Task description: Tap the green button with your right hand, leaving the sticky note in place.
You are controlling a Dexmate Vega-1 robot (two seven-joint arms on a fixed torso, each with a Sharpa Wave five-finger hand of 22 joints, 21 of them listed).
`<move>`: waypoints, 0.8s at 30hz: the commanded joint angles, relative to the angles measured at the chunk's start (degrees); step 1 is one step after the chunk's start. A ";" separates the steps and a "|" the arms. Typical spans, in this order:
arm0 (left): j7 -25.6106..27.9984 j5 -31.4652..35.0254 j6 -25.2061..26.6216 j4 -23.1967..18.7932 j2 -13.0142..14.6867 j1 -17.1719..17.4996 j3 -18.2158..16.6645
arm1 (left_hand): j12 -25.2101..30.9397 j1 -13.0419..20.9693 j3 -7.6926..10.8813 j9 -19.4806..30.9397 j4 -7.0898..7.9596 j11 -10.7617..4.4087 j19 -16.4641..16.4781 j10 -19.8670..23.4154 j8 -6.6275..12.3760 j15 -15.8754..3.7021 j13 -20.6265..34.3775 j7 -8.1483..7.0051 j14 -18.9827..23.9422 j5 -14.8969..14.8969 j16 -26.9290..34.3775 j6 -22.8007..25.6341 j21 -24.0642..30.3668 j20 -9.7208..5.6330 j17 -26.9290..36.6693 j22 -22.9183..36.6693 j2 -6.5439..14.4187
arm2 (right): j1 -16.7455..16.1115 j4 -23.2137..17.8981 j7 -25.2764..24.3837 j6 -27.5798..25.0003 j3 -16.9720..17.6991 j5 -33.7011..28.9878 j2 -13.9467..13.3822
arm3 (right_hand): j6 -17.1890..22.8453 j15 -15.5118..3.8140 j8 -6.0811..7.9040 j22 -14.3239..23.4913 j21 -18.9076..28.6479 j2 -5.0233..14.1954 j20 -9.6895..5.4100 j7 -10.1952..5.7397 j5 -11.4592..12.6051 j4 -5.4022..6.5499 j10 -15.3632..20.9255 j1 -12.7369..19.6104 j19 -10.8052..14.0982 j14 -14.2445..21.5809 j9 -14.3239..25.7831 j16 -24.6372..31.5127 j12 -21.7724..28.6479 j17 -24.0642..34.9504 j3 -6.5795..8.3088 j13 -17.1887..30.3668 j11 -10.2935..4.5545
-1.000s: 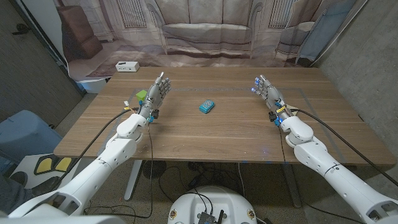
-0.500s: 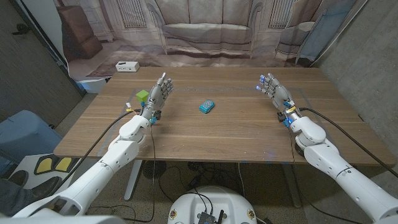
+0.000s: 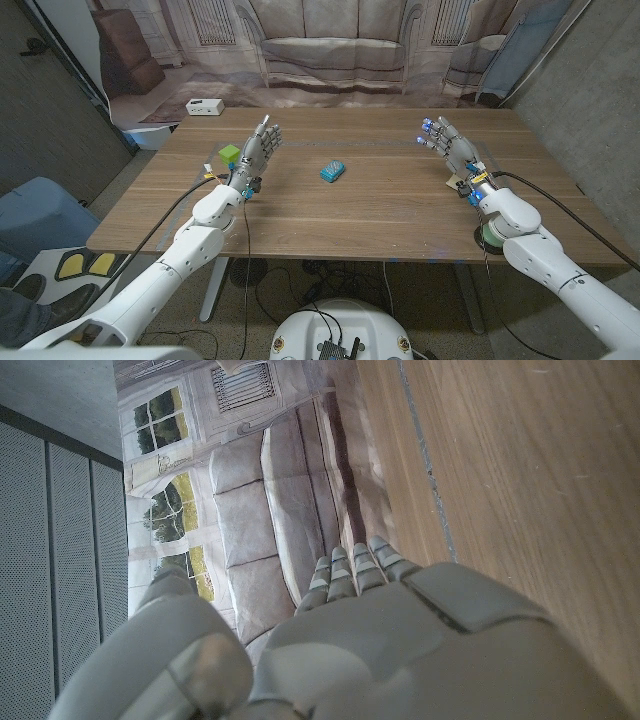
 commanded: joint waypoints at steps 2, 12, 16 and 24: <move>-0.35 1.08 -0.25 -0.68 1.14 -0.14 -0.14 | 0.19 0.42 0.15 0.20 -0.43 -0.04 0.47 0.78 0.30 0.15 0.00 0.14 0.68 0.36 0.21 0.34 -0.32 -0.01 0.24 0.21 0.13 | -3.66 -2.97 -0.84 2.24 2.22 -0.61 -1.43 | 0.33 -0.16 -0.02 0.26 -0.21 -0.19 -0.02 -0.24 0.02 -0.19 0.58 -0.34 0.62 0.47 0.29 0.34 -0.07 0.06 -0.22 0.13 -0.14; -0.08 2.48 0.31 -1.08 2.21 -0.04 0.27 | 0.26 0.62 0.18 0.21 -0.57 -0.19 0.61 1.23 0.44 0.23 -0.24 0.14 1.09 0.33 0.19 1.21 -0.64 0.09 0.24 0.21 0.30 | -7.02 -6.01 -2.11 2.28 4.13 -1.01 -2.99 | 0.40 -0.31 -0.05 0.26 -0.34 -0.13 0.05 -0.39 0.05 -0.32 0.78 -0.28 0.97 0.83 0.29 0.38 -0.09 0.01 -0.22 0.13 -0.19; 1.21 2.87 0.86 -2.23 2.56 0.65 0.08 | 0.42 0.71 0.20 0.21 -0.65 0.11 0.70 1.80 0.47 0.38 -0.37 0.16 1.46 0.32 0.22 1.59 -0.81 0.13 0.24 0.22 0.38 | -8.49 -7.09 -2.46 2.50 4.93 -1.03 -3.41 | 0.47 -0.30 -0.04 0.27 -0.39 -0.16 0.10 -0.36 0.05 -0.34 0.90 -0.32 1.06 0.92 0.29 0.39 -0.08 0.00 -0.25 0.14 -0.23; 2.23 3.18 1.04 -3.69 2.85 1.50 -0.13 | 0.42 0.88 0.23 0.22 -0.77 -0.08 0.77 2.09 0.48 0.47 -0.57 0.25 2.12 0.28 0.28 2.18 -1.15 0.19 0.23 0.23 0.56 | -11.63 -8.85 -3.24 3.27 6.80 -1.21 -3.97 | 0.64 -0.27 -0.02 0.27 -0.45 -0.08 0.06 -0.36 0.08 -0.42 1.10 -0.30 1.39 1.14 0.29 0.40 -0.08 -0.03 -0.23 0.14 -0.27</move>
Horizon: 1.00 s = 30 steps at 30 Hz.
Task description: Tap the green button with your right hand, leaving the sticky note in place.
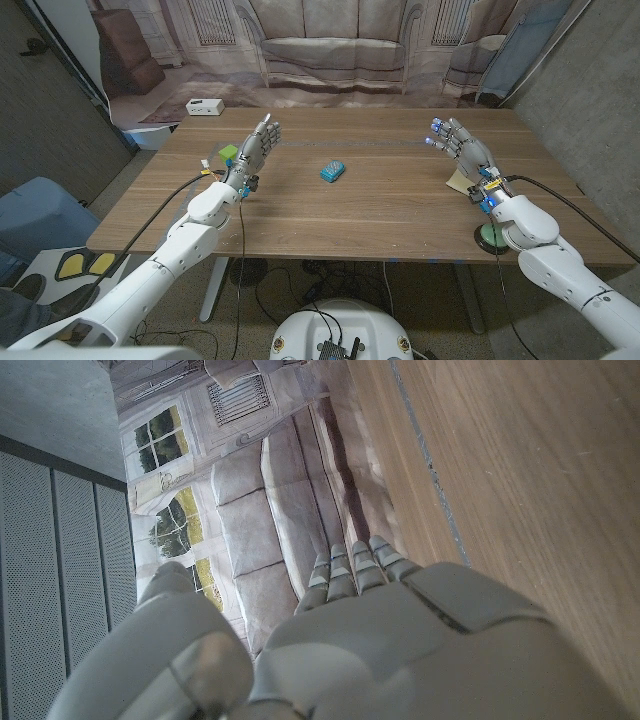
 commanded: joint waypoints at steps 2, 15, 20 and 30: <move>1.32 0.72 0.49 -2.02 0.76 1.17 -0.17 | 0.42 0.54 0.16 0.22 -0.25 -0.29 0.34 0.60 0.49 0.13 -0.08 0.02 0.57 0.27 0.30 0.48 -0.33 0.01 0.24 0.23 0.23 | -4.99 -3.20 -1.16 0.77 2.96 -0.14 -1.35 | 0.30 -0.14 -0.04 0.27 -0.26 -0.01 -0.10 -0.03 0.09 -0.22 0.48 -0.30 0.66 0.63 0.29 0.43 -0.06 -0.04 0.00 0.14 0.04; 0.50 -0.94 1.19 -3.28 0.86 1.73 -0.43 | 0.45 0.83 0.19 0.23 -0.51 0.21 2.09 1.24 0.27 0.26 -0.37 0.18 1.39 0.17 0.24 0.90 -0.30 -1.00 0.24 0.29 0.47 | -9.58 -4.92 -1.89 1.88 6.05 -0.25 -1.35 | 0.75 -0.09 0.04 0.28 -0.52 0.16 -0.16 -0.14 0.07 -0.22 0.61 -0.48 0.79 0.81 0.29 0.41 -0.14 -0.02 -0.03 0.15 -0.05; 0.97 -0.60 1.07 -3.18 0.53 1.61 -0.28 | 0.41 0.89 0.18 0.24 -0.57 0.20 2.07 1.27 0.33 0.34 -0.42 0.33 1.39 0.15 0.16 1.26 -0.45 -0.89 0.25 0.30 0.50 | -11.86 -5.99 -2.46 2.34 7.63 -0.65 -1.35 | 0.75 -0.17 0.00 0.29 -0.64 0.21 -0.15 -0.15 0.07 -0.28 0.68 -0.47 0.84 0.82 0.29 0.36 -0.17 -0.04 -0.02 0.15 -0.14; 0.96 -0.22 1.54 -2.93 0.31 1.00 0.27 | 0.33 0.97 0.15 0.24 -0.68 0.11 1.92 1.33 0.20 0.21 -0.52 0.23 1.26 0.10 -0.04 1.34 -0.80 -0.91 0.25 0.32 0.55 | -15.12 -7.30 -3.18 2.74 10.19 -1.23 -0.66 | 0.74 -0.18 -0.05 0.29 -0.81 0.19 -0.10 -0.14 0.07 -0.39 0.76 -0.44 0.89 0.85 0.29 0.29 -0.21 -0.07 -0.05 0.16 0.14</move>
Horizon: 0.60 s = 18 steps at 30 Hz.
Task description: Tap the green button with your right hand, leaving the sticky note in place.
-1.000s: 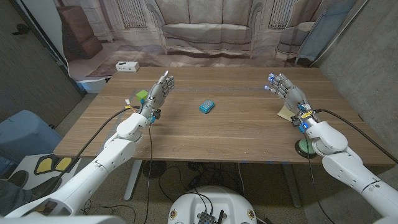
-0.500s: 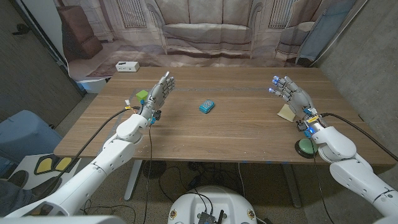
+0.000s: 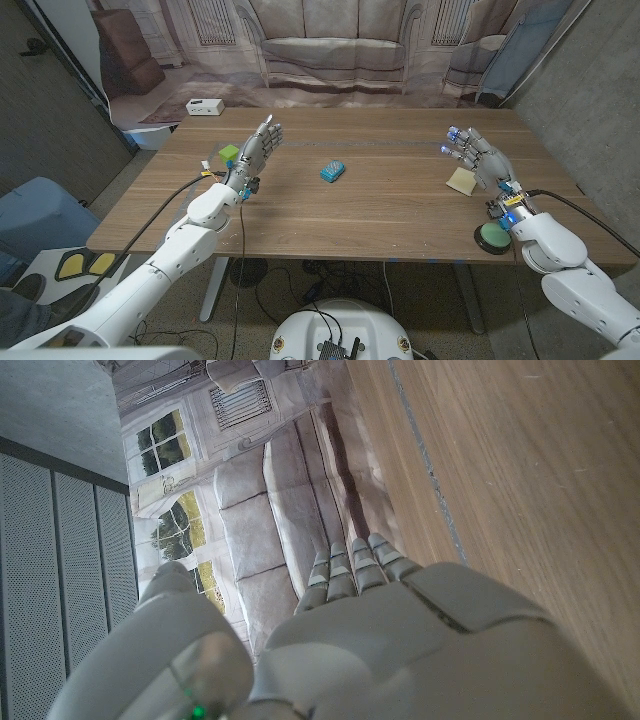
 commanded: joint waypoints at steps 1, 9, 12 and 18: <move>-0.15 0.11 0.36 0.18 -0.41 -0.62 0.62 | 0.31 0.68 0.08 0.25 -0.15 -0.02 -0.07 0.53 0.19 -0.28 -0.01 0.13 0.11 0.09 -0.10 0.22 -0.47 0.15 0.26 0.06 0.25 | -4.21 -1.78 -0.84 0.63 3.15 -0.71 0.66 | 0.46 -0.04 -0.06 0.29 -0.39 0.19 0.19 0.18 0.07 -0.40 0.67 -0.46 0.60 0.39 0.30 0.30 -0.23 -0.08 -0.06 0.16 -0.05; 0.04 0.43 0.37 -0.03 -0.52 -0.83 0.80 | 0.14 0.76 0.06 0.25 -0.26 -0.13 -0.68 0.33 0.07 -0.34 -0.09 -0.05 -0.20 0.05 -0.32 0.27 -1.00 -0.12 0.26 0.07 0.31 | -6.52 -2.79 -1.12 1.35 5.04 -1.55 1.53 | 0.47 0.03 -0.10 0.30 -0.57 0.26 0.23 0.16 0.06 -0.43 0.72 -0.54 0.64 0.47 0.29 0.27 -0.28 -0.08 -0.09 0.16 -0.02; 0.13 0.48 0.41 -0.12 -0.51 -0.84 0.79 | 0.14 0.78 0.05 0.25 -0.29 -0.28 -0.66 0.39 0.03 -0.35 -0.12 -0.06 -0.21 0.04 -0.34 0.26 -1.09 -0.12 0.26 0.07 0.33 | -7.53 -3.27 -1.03 1.52 5.82 -1.75 1.73 | 0.47 -0.06 -0.12 0.30 -0.62 0.26 0.19 0.15 0.06 -0.46 0.75 -0.55 0.65 0.42 0.29 0.23 -0.29 -0.08 -0.09 0.16 -0.06; 0.38 0.42 0.80 0.31 -0.85 -1.18 0.97 | 0.18 0.87 0.02 0.26 -0.40 -0.17 -0.26 0.71 0.10 -0.60 -0.19 -0.10 0.17 -0.01 -0.27 0.78 -1.23 -1.06 0.25 0.06 0.39 | -8.46 -3.72 -0.47 2.09 6.91 -1.39 2.64 | 0.56 -0.07 -0.11 0.30 -0.83 0.25 0.38 0.11 0.05 -0.50 0.70 -0.58 0.41 0.48 0.29 0.20 -0.35 -0.10 -0.12 0.17 -0.13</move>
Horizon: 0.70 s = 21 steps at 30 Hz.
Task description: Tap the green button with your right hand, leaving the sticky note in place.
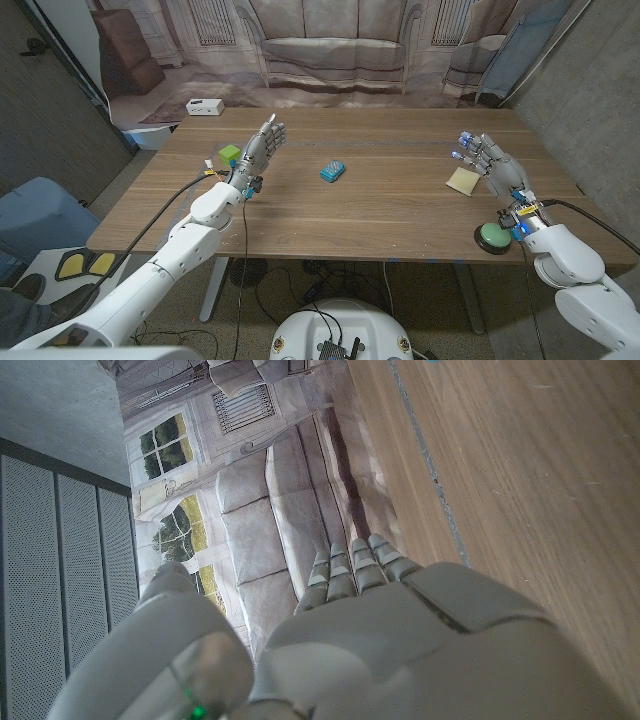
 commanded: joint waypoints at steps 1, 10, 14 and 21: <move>0.20 0.11 0.46 0.47 -0.45 -0.65 0.38 | 0.17 0.57 0.02 0.26 -0.41 -0.20 0.15 0.72 0.10 -0.40 0.07 -0.09 0.46 -0.01 -0.01 0.82 -0.42 -0.83 0.25 0.07 0.10 | -2.90 -1.42 0.38 0.81 2.67 -0.21 1.32 | 0.56 -0.09 -0.11 0.30 -0.38 -0.05 0.10 0.15 0.05 -0.28 0.25 -0.28 0.10 0.49 0.30 0.19 -0.01 0.19 0.11 0.17 0.11; -0.30 0.08 -0.76 1.36 -0.88 -0.83 0.31 | 0.13 0.65 0.01 0.26 -0.50 -0.30 0.32 0.77 0.06 -0.45 0.02 -0.05 0.48 -0.04 -0.07 0.96 -0.56 -0.96 0.24 0.05 0.13 | -7.23 -3.95 -0.48 -0.17 6.53 -1.78 1.69 | 0.57 -0.03 -0.17 0.31 -0.50 -0.01 0.03 0.07 0.06 -0.40 0.34 -0.24 0.31 0.67 0.30 0.14 -0.05 0.14 0.14 0.18 0.43; -0.19 -0.04 -1.15 1.65 -1.05 -0.81 0.08 | 0.24 0.72 0.00 0.26 -0.58 -0.18 0.67 1.20 0.20 -0.42 -0.01 0.06 0.70 -0.06 -0.04 1.53 -0.61 -0.94 0.23 0.05 0.17 | -9.68 -5.52 -0.84 -0.04 8.60 -2.70 2.60 | 0.52 -0.02 -0.20 0.31 -0.50 -0.02 0.05 0.04 0.06 -0.41 0.35 -0.27 0.42 0.69 0.30 0.12 -0.06 0.13 0.13 0.18 0.34; -1.03 -0.66 -1.36 2.35 -1.27 -1.26 0.02 | 0.28 0.79 -0.02 0.26 -0.68 -0.01 1.11 1.49 0.24 -0.49 -0.06 0.07 1.12 -0.10 0.04 1.93 -0.67 -0.98 0.22 0.04 0.19 | -12.34 -7.33 -0.63 -0.38 10.93 -3.96 4.27 | 0.61 0.03 -0.19 0.31 -0.56 0.00 0.06 0.15 0.07 -0.46 0.41 -0.29 0.57 0.78 0.30 0.08 -0.08 0.11 0.13 0.18 0.20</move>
